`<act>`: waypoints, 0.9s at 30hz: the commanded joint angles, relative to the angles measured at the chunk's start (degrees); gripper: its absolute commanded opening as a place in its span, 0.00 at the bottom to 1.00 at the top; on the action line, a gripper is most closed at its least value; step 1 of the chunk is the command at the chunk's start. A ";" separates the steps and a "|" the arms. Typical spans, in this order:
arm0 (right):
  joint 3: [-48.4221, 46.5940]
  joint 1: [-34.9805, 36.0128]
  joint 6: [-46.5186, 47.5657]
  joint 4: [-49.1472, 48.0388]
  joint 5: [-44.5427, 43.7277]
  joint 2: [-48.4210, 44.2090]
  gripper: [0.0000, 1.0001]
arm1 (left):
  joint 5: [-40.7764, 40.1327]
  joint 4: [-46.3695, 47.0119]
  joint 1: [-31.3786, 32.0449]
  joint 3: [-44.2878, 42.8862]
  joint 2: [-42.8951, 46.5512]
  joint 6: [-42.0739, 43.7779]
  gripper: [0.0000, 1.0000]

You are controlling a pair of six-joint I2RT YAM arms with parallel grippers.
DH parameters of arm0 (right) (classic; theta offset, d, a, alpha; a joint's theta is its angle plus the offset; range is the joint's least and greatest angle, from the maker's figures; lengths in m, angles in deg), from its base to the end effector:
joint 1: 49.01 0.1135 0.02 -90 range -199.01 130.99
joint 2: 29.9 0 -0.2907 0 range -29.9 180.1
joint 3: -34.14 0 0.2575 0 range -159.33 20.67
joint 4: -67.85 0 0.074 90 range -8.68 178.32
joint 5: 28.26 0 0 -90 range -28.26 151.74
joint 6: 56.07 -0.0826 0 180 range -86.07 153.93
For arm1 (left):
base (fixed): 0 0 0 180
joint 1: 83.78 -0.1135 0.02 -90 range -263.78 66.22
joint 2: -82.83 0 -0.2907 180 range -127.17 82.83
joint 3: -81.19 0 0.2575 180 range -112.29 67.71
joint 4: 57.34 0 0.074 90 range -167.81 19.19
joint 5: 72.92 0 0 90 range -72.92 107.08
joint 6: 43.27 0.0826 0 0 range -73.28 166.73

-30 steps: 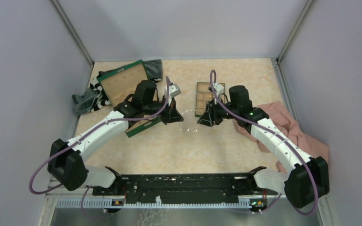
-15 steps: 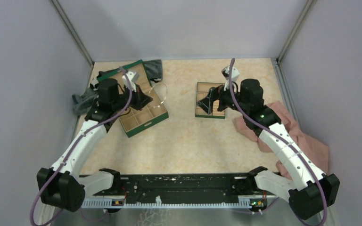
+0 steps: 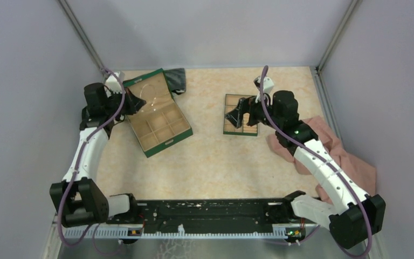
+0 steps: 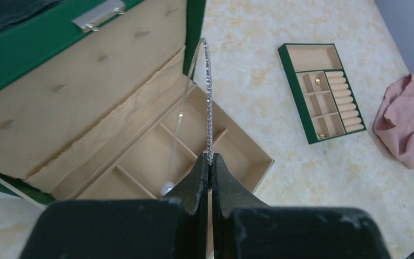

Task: Organize the mixed jewelry

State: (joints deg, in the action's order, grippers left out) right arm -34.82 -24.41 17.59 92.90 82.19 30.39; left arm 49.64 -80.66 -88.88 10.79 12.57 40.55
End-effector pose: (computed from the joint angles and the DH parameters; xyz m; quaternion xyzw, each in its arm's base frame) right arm 0.2387 0.1410 0.3621 -0.1628 0.7782 0.3394 0.5027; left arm 0.3141 -0.0166 0.3312 0.0749 0.8126 -0.2390 0.5263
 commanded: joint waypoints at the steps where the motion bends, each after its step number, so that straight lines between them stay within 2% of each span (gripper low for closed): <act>1: 0.07 0.27 -0.36 -3.48 0.03 0.35 0.99 | 3.38 2.69 -3.13 -3.27 -3.07 -0.15 0.00; 10: 0.44 0.27 -0.10 -3.75 -0.06 0.75 0.99 | 8.10 5.19 -4.69 -6.17 -9.49 -1.53 0.00; 27: 0.90 0.27 -0.01 -3.75 0.30 0.98 0.99 | 4.85 9.39 -6.71 -8.74 -18.01 -8.04 0.00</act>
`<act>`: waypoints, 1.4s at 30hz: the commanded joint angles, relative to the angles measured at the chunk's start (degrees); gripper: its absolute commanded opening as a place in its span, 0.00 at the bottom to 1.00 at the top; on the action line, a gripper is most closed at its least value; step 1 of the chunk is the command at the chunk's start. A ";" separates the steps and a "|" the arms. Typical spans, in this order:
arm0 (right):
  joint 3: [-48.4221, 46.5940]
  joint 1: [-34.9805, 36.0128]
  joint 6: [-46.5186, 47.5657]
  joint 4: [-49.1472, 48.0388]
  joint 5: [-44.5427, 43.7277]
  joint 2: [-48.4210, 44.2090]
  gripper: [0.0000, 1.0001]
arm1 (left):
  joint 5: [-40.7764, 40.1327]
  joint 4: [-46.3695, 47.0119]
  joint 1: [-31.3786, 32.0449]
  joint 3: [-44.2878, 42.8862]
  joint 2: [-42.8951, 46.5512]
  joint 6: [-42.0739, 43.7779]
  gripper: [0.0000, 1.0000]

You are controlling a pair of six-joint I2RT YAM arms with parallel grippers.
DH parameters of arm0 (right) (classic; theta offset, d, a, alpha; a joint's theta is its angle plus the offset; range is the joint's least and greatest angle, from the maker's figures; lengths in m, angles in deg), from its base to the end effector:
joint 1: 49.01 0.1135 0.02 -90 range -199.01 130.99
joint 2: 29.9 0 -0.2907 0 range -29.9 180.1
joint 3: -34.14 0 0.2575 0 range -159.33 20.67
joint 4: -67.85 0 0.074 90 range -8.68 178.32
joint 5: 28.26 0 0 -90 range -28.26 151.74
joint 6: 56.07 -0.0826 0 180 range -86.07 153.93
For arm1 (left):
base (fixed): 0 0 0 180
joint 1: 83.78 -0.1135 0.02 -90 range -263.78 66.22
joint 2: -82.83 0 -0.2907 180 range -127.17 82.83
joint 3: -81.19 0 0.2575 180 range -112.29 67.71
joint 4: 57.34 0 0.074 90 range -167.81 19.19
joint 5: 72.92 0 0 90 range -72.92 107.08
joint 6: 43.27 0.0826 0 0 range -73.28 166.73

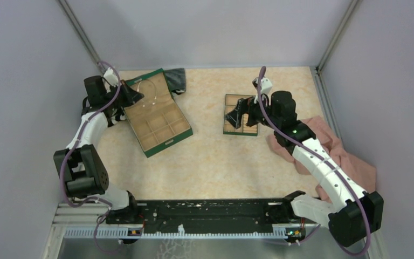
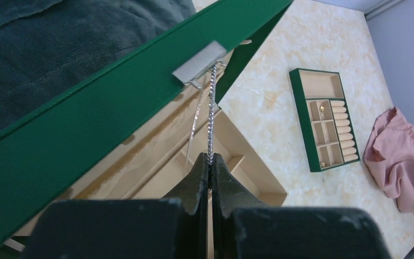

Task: Organize the mixed jewelry

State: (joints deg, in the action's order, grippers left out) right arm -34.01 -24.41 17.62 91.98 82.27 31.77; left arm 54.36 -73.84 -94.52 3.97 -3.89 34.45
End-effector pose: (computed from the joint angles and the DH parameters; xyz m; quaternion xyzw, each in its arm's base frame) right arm 0.2445 0.1438 0.3526 -0.1623 0.7846 0.3378 0.4939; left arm 0.3855 0.0222 0.3000 0.0056 0.8212 -0.2778 0.4984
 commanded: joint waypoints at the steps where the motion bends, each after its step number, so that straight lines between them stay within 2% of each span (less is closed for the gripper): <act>1: 0.19 0.27 -0.03 -2.88 0.21 -0.46 0.99 | -0.07 2.63 -1.26 -2.10 -1.99 -2.24 0.00; 20: 0.70 0.27 -0.30 -3.27 0.34 -0.37 0.98 | -2.98 1.81 -2.40 0.16 -4.34 -6.09 0.00; 21: 0.69 0.27 -0.30 -3.27 0.38 -0.33 0.99 | -3.11 1.25 -2.39 -0.09 -4.60 -6.29 0.02; 25: 0.70 0.27 -0.30 -3.40 0.47 -0.15 0.98 | -3.39 -1.80 -2.35 -1.69 -5.89 -6.80 0.36; 28: 0.71 0.27 -0.47 -3.54 0.52 -0.11 0.98 | -3.57 -4.70 -2.38 -2.50 -6.08 -6.35 0.47; 42: 1.92 0.25 -1.33 -5.06 0.65 0.12 0.98 | -6.14 -13.79 -2.29 -1.28 7.89 -1.83 0.52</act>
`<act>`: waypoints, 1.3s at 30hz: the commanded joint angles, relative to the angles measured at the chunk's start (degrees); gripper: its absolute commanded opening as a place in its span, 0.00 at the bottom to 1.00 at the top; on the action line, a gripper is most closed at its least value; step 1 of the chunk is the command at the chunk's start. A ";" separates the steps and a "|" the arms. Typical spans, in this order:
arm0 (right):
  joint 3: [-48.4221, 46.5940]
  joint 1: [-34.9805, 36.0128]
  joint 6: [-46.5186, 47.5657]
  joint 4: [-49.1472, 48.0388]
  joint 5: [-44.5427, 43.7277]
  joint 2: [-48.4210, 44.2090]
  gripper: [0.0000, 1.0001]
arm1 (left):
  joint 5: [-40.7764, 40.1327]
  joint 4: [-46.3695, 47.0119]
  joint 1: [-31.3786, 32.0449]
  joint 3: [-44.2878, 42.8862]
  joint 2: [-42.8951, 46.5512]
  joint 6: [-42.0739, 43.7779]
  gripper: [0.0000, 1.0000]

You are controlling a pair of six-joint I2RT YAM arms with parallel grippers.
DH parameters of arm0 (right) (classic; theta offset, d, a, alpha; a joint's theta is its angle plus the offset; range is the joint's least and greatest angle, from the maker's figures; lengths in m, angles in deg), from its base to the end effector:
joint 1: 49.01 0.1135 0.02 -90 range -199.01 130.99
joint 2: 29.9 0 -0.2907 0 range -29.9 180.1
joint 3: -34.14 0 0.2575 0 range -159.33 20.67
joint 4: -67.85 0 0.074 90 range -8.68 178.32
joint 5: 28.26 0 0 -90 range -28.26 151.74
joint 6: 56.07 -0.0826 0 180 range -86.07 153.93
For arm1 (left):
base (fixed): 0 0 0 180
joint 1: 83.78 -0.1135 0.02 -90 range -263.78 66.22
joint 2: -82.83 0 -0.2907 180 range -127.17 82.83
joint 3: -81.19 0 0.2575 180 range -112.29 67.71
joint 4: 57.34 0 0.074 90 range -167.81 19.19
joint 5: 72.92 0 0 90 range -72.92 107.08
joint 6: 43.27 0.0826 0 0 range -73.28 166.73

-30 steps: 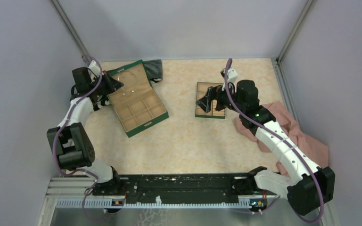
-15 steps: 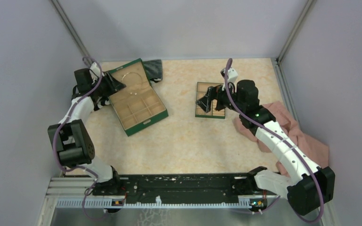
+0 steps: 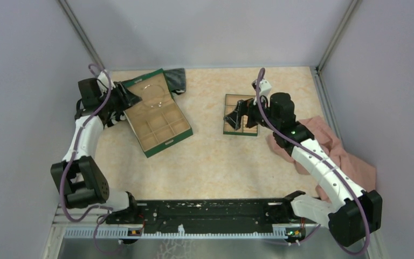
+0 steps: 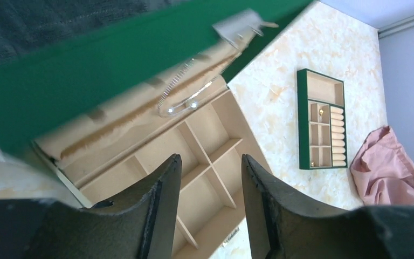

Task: Organize the mixed jewelry

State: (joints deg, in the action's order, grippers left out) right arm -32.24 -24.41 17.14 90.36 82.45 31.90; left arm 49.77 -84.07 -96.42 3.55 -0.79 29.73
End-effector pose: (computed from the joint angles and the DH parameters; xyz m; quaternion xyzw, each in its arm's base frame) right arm 0.2454 0.1445 0.3437 -0.1597 0.7864 0.3405 0.4900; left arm 0.3655 0.0362 0.2980 -0.0850 0.8486 -0.2643 0.4503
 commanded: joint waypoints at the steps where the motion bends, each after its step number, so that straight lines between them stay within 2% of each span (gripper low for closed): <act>1: 0.28 0.27 -0.99 -3.64 0.22 -0.01 0.98 | -1.69 -4.17 -0.44 -0.95 5.80 3.52 0.51; 7: 0.55 0.27 -3.30 -2.50 -4.33 0.05 0.99 | -2.08 -5.83 -0.31 -2.32 10.74 6.25 0.52; 11: -1.05 0.27 -5.05 3.89 -11.55 1.79 0.99 | -3.51 -7.25 0.58 -4.33 12.23 8.61 0.53; 13: -2.64 0.27 -5.05 8.58 -16.12 3.56 0.98 | -8.38 -9.72 3.91 -6.03 11.95 11.58 0.54; 16: -4.06 0.27 -4.43 13.77 -24.05 5.84 0.98 | -15.64 -11.94 12.83 -8.12 11.08 15.44 0.55; 18: -4.89 0.04 -6.27 16.72 -29.61 7.01 0.99 | -17.55 -11.65 18.07 -8.34 10.45 14.75 0.55; 20: -6.92 -1.22 -9.11 20.78 -31.52 8.97 0.99 | -19.63 -11.57 22.93 -8.49 9.64 13.64 0.56; 23: -9.29 -4.67 -9.56 25.17 -29.93 13.75 0.99 | -21.21 -11.41 28.29 -7.59 8.27 12.06 0.56; 26: -10.88 -8.42 -8.41 26.13 -26.45 20.18 0.99 | -21.08 -9.71 30.62 -5.24 8.27 9.36 0.57; 31: -14.41 -10.26 -5.82 25.05 -25.74 26.90 0.99 | -22.88 -8.92 30.75 -3.22 9.50 7.00 0.63; 39: -22.24 -12.61 -4.28 23.61 -22.80 35.31 0.99 | -24.31 -10.67 30.75 -2.26 10.79 8.28 0.64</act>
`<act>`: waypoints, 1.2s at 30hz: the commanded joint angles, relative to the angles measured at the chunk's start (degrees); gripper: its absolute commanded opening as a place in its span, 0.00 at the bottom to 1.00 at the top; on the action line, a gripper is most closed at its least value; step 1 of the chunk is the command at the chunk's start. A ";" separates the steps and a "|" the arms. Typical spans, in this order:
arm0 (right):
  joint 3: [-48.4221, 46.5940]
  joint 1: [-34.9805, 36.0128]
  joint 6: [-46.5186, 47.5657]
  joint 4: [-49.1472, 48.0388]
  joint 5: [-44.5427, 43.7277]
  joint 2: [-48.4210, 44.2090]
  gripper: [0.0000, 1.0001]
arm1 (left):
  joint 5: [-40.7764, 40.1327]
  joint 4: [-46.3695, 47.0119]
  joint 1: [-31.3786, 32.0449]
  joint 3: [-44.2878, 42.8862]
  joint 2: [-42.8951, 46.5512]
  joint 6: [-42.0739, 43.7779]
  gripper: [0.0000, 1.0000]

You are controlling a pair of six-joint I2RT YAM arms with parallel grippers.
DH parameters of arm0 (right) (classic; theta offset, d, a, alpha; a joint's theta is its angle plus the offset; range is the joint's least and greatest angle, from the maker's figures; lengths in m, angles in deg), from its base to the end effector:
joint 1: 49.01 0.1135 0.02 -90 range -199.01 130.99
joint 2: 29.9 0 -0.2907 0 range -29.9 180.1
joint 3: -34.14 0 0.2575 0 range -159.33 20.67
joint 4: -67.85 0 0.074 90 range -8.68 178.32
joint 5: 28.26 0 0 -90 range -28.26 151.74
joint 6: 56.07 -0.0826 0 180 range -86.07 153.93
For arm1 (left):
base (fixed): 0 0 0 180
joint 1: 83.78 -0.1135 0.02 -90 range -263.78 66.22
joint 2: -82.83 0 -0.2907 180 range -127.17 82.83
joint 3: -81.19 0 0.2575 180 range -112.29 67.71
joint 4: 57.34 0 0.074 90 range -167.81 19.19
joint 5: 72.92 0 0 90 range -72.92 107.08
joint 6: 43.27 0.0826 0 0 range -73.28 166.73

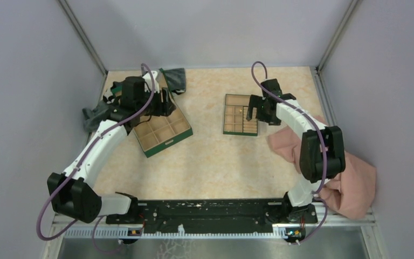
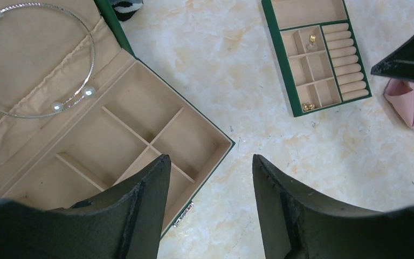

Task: Organize the mixed jewelry

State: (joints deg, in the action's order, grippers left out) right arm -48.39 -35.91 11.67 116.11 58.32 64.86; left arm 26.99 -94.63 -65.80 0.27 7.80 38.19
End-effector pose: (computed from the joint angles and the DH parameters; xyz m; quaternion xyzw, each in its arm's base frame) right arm 0.3643 0.0797 0.2125 0.0848 0.9629 0.0498 0.2513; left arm 0.3130 -0.1165 0.3398 0.1136 0.8624 -0.1851 0.4573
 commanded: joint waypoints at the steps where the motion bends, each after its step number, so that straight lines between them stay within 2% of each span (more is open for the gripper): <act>1: -7.20 -1.26 1.15 -2.40 1.70 3.18 0.99 | -1.31 0.31 0.13 1.25 2.47 -0.03 0.64; 6: -14.30 -2.16 1.24 -3.57 1.52 9.20 0.99 | 1.49 0.72 0.13 0.80 1.67 -1.30 0.64; 13: -33.72 -3.95 1.96 1.54 -0.64 24.84 0.94 | 2.34 1.05 0.10 1.63 1.35 -2.77 0.65; 15: -38.48 -4.11 2.24 2.61 -1.69 29.39 0.89 | 2.18 1.21 0.13 1.74 1.14 -3.03 0.65; 21: -49.87 -4.38 3.78 7.29 -1.06 38.78 0.59 | 0.77 0.69 0.10 1.60 0.87 -3.59 0.65; 25: -49.50 -4.40 4.14 6.97 -1.54 39.79 0.44 | -0.64 -0.18 0.13 0.81 0.60 -3.53 0.65; 29: -43.91 -4.40 3.92 4.55 -1.42 37.72 0.32 | -1.46 -0.29 0.13 0.47 0.03 -3.18 0.65; 31: -40.78 -4.40 3.33 3.19 -1.09 36.08 0.21 | -1.35 -0.14 0.13 0.44 -0.63 -3.22 0.65; 33: -37.33 -4.40 1.74 1.96 -0.25 33.61 0.00 | -0.73 -0.02 0.12 0.22 -1.44 -3.62 0.65; 36: -29.44 -4.39 -3.25 -1.01 1.27 28.50 0.00 | -0.17 0.49 0.13 -0.15 -2.45 -4.06 0.65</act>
State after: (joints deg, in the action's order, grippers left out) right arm -85.66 -40.19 13.99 116.48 57.86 100.79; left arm 26.51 -94.50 -65.80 1.54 6.73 34.87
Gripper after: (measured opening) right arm 0.019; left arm 0.652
